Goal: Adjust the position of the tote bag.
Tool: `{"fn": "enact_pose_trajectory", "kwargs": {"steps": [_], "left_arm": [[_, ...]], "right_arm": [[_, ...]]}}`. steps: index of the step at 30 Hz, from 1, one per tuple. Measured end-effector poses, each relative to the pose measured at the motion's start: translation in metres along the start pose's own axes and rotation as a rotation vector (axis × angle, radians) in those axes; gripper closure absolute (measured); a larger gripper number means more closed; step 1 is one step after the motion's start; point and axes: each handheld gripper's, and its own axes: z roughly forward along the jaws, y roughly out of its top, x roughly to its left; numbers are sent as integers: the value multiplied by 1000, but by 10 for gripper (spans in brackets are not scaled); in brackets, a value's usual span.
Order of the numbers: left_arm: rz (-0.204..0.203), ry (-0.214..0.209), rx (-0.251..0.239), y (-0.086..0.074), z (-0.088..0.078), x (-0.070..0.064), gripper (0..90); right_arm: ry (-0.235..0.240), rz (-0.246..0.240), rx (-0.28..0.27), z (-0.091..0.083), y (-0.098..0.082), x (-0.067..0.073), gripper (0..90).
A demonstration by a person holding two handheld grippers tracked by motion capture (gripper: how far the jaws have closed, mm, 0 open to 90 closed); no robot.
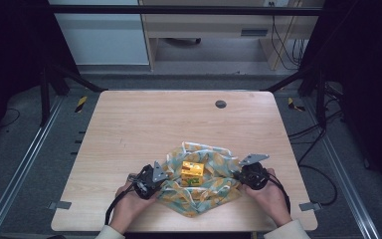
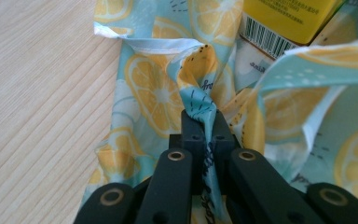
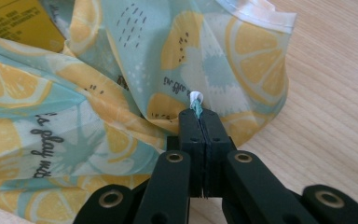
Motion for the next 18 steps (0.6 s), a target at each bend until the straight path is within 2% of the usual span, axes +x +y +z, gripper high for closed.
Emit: {"fn": "enact_pose_trajectory", "kwargs": {"steps": [7, 13, 18], "left_arm": [[-8, -19, -1, 0, -2, 3, 897], [-19, -10, 6, -1, -1, 7, 897], [-17, -6, 7, -2, 0, 5, 894]], "right_arm": [[-19, 27, -9, 8, 3, -13, 897], [-24, 18, -19, 11, 5, -16, 896], [-25, -1, -32, 8, 3, -15, 889]]}}
